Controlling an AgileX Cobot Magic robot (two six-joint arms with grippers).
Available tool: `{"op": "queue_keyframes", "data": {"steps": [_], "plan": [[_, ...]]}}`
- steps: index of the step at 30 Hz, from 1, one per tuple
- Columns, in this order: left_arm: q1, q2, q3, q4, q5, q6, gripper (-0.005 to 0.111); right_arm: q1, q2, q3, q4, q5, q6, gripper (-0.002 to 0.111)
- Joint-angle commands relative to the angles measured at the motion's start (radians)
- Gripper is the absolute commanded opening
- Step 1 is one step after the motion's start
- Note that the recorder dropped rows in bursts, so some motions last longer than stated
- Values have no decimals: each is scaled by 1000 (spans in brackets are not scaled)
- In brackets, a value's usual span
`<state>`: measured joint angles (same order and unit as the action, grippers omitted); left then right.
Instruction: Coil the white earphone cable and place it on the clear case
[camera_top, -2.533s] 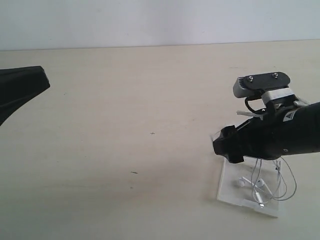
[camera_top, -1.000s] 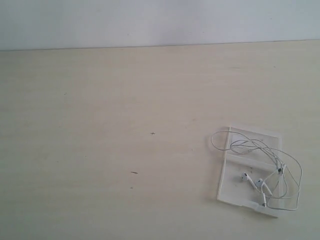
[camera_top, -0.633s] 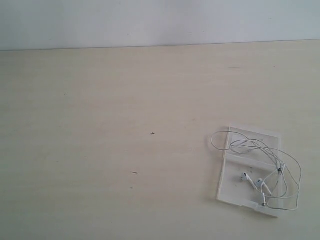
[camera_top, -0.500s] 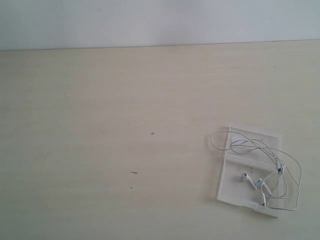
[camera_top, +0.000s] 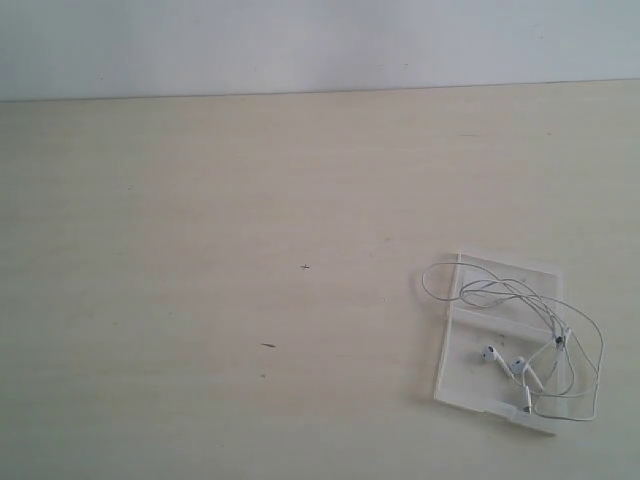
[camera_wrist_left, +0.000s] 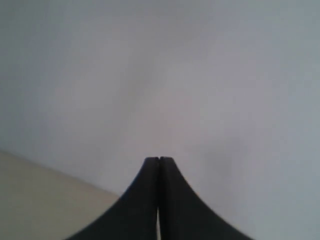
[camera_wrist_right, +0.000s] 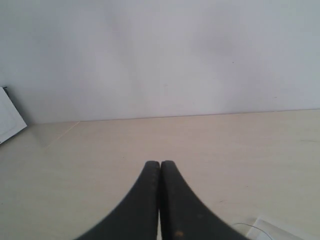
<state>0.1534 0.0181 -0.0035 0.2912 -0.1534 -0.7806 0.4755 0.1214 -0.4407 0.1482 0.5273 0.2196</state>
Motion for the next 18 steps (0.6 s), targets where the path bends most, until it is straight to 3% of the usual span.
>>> {"op": "queue_keyframes", "data": {"steps": [1, 8, 18], "plan": [[1, -11, 4, -313, 135, 404, 0, 2, -3, 4, 4, -7, -9, 0], [1, -13, 4, -300, 239, 411, 0, 2, -3, 4, 4, -7, -9, 0], [1, -13, 4, -300, 242, 411, 0, 2, -3, 4, 4, -2, -9, 0]]}}
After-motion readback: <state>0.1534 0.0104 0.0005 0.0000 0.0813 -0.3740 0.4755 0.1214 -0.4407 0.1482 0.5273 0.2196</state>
